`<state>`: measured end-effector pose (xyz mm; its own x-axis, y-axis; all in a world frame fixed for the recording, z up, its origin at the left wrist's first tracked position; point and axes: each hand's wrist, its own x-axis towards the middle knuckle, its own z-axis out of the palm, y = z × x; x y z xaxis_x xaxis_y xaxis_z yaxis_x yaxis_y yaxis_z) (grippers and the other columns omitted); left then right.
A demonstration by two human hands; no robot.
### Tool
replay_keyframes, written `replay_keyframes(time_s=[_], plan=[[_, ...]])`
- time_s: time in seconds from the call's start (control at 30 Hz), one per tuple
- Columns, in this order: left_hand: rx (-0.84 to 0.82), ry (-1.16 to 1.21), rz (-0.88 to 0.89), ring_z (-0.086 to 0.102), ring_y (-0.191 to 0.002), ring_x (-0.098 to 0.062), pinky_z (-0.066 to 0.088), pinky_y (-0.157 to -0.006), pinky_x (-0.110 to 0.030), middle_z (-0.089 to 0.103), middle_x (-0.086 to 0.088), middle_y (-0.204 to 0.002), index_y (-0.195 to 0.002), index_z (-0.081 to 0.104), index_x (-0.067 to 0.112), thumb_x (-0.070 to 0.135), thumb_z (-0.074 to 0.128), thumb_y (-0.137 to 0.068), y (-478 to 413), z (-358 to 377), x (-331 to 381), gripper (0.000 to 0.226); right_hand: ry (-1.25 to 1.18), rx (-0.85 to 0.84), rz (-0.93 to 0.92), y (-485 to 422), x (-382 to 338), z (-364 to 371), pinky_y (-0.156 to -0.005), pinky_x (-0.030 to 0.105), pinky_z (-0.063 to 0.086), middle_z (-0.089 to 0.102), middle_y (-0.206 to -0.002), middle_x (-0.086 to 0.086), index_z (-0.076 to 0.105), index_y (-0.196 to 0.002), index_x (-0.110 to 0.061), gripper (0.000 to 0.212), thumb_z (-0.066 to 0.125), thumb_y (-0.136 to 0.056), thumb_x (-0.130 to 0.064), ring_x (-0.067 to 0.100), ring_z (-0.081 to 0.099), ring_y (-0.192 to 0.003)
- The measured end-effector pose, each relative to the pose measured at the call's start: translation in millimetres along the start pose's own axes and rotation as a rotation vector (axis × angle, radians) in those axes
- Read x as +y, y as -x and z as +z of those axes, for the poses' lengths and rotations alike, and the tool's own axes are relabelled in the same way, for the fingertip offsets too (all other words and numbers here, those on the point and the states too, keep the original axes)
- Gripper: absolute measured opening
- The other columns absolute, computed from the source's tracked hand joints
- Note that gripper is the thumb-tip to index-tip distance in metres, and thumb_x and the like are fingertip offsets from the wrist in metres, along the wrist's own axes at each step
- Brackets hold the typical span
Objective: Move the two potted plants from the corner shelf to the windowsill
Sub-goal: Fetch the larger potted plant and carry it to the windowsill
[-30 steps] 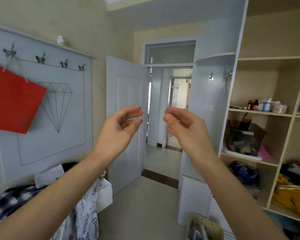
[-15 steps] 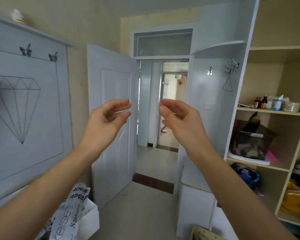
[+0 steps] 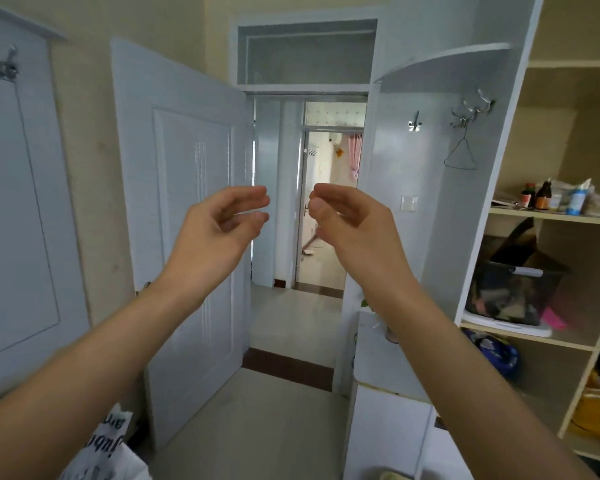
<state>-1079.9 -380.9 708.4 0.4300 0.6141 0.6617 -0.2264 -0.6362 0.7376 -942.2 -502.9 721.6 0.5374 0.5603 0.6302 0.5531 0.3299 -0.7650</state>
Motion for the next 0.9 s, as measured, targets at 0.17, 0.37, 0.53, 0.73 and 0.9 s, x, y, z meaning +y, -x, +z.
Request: replay_keyframes(time_s=[0.17, 0.37, 0.53, 0.73, 0.9], plan=[[0.01, -0.032, 0.019, 0.071, -0.111, -0.01, 0.055, -0.102, -0.037, 0.073, 0.006, -0.122, -0.129, 0.066, 0.018, 0.008, 0.062, -0.098, -61, 29, -32, 0.033, -0.057, -0.022, -0.009, -69, 47, 3, -0.101, 0.032, 0.056, 0.072, -0.12, -0.009, 0.069, -0.126, -0.02, 0.032, 0.067, -0.095, -0.026, 0.003, 0.067, -0.11], [0.059, -0.038, 0.022, 0.071, -0.113, -0.012, 0.054, -0.104, -0.04, 0.074, 0.005, -0.122, -0.124, 0.068, 0.021, 0.007, 0.063, -0.096, -127, 42, -76, 0.032, -0.118, -0.067, -0.007, -139, 102, 15, -0.102, 0.037, 0.055, 0.071, -0.116, -0.016, 0.069, -0.125, -0.025, 0.03, 0.069, -0.094, -0.029, 0.001, 0.066, -0.111], [0.079, -0.032, 0.011, 0.071, -0.112, -0.013, 0.054, -0.104, -0.041, 0.074, 0.004, -0.122, -0.124, 0.068, 0.021, 0.006, 0.064, -0.096, -178, 48, -125, 0.032, -0.112, -0.08, 0.005, -190, 146, 32, -0.102, 0.038, 0.055, 0.072, -0.118, -0.014, 0.069, -0.125, -0.025, 0.031, 0.069, -0.094, -0.03, 0.002, 0.066, -0.112], [0.066, -0.005, 0.014, 0.072, -0.112, -0.014, 0.054, -0.104, -0.044, 0.074, 0.002, -0.122, -0.124, 0.069, 0.019, 0.005, 0.063, -0.096, -243, 48, -194, 0.032, -0.088, -0.027, 0.0, -254, 193, 55, -0.101, 0.036, 0.056, 0.073, -0.117, -0.01, 0.07, -0.123, -0.021, 0.029, 0.069, -0.094, -0.026, 0.001, 0.068, -0.108], [0.019, 0.063, 0.014, 0.072, -0.11, -0.014, 0.053, -0.105, -0.044, 0.074, 0.003, -0.121, -0.12, 0.069, 0.023, 0.0, 0.061, -0.096, -305, 47, -249, 0.034, -0.026, 0.004, -0.005, -306, 226, 84, -0.098, 0.033, 0.057, 0.073, -0.119, -0.009, 0.07, -0.125, -0.02, 0.032, 0.069, -0.094, -0.026, 0.002, 0.069, -0.107]])
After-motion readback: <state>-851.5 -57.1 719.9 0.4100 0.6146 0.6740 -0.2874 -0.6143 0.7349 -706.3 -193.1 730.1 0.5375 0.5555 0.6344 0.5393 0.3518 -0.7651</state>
